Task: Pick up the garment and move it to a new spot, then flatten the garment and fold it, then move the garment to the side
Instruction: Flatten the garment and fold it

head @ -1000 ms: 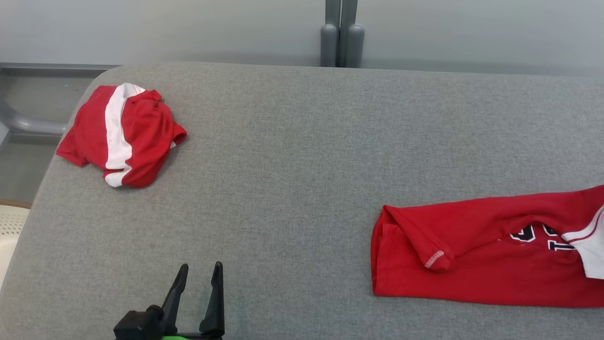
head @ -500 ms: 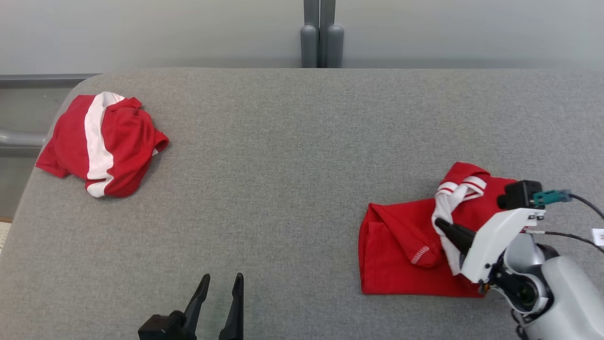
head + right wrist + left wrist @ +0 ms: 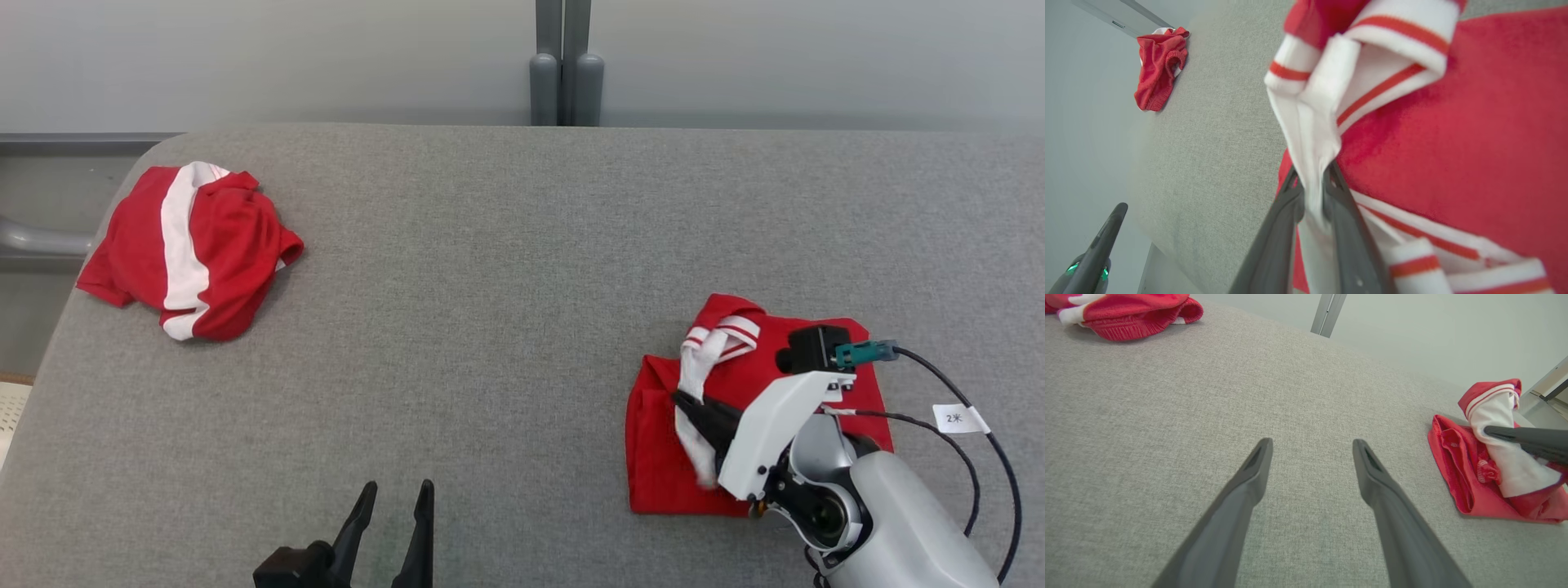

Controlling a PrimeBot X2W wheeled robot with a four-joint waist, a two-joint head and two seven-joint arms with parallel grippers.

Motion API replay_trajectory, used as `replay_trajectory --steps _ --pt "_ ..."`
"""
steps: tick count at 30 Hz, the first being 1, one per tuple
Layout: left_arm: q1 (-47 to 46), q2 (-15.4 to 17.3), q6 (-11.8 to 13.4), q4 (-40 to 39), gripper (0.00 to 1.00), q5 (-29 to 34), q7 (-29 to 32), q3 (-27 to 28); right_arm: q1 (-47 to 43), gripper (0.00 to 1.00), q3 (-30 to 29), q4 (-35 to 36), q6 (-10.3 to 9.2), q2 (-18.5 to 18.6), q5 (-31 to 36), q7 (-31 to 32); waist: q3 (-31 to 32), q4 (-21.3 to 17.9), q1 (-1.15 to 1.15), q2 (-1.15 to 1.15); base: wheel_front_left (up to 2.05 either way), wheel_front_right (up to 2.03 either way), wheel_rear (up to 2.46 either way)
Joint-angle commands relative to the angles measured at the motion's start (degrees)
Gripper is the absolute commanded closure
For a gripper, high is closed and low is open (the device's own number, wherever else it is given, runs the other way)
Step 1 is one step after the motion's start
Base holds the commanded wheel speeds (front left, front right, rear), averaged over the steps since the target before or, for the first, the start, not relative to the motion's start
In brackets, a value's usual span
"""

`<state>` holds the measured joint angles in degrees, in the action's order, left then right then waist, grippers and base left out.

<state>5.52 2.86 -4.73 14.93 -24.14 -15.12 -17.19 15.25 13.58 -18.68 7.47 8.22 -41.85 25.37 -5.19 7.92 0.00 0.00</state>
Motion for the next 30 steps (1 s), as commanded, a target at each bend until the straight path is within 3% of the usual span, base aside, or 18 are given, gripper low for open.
replay_trajectory --steps 1,8,11,17,22,26,30 --pt "-0.23 0.09 0.06 0.25 0.0 0.07 -0.03 0.04 0.46 0.0 0.72 0.28 0.04 -0.74 -0.46 0.07 0.18 -0.05 0.0 0.0 0.0 0.0 0.0" --pt "-0.15 0.09 -0.06 0.63 0.0 0.86 -0.04 1.58 -2.01 0.0 4.81 6.37 0.04 -3.57 -7.47 -1.17 1.5 -1.14 0.0 0.0 0.0 0.0 0.0" --pt "0.0 0.09 -0.13 0.08 0.0 1.44 -0.03 2.61 -3.41 0.0 6.87 10.18 0.04 -2.79 -8.58 -2.81 2.14 -1.83 0.0 0.0 0.0 0.0 0.0" --pt "-0.36 0.09 -0.5 -1.31 0.0 2.32 -0.04 5.06 -6.18 0.0 6.58 14.46 0.04 4.1 2.66 -16.39 3.4 -3.09 0.0 0.0 0.0 0.0 0.0" --pt "0.96 0.09 -0.66 -2.73 0.0 2.78 -0.03 7.59 -9.76 0.0 0.8 11.89 0.03 8.76 12.62 -30.86 4.72 -4.42 0.0 0.0 0.0 0.0 0.0" --pt "1.48 0.11 -0.56 -4.6 0.0 3.58 -0.04 9.45 -12.54 0.0 -4.69 8.04 0.03 10.33 19.91 -38.87 5.6 -5.24 0.0 0.0 0.0 0.0 0.0" --pt "2.28 0.12 -0.28 -6.97 0.0 6.29 -0.03 11.56 -15.04 0.0 -10.54 7.41 0.03 9.37 26.83 -40.61 6.36 -5.85 0.0 0.0 0.0 0.0 0.0"
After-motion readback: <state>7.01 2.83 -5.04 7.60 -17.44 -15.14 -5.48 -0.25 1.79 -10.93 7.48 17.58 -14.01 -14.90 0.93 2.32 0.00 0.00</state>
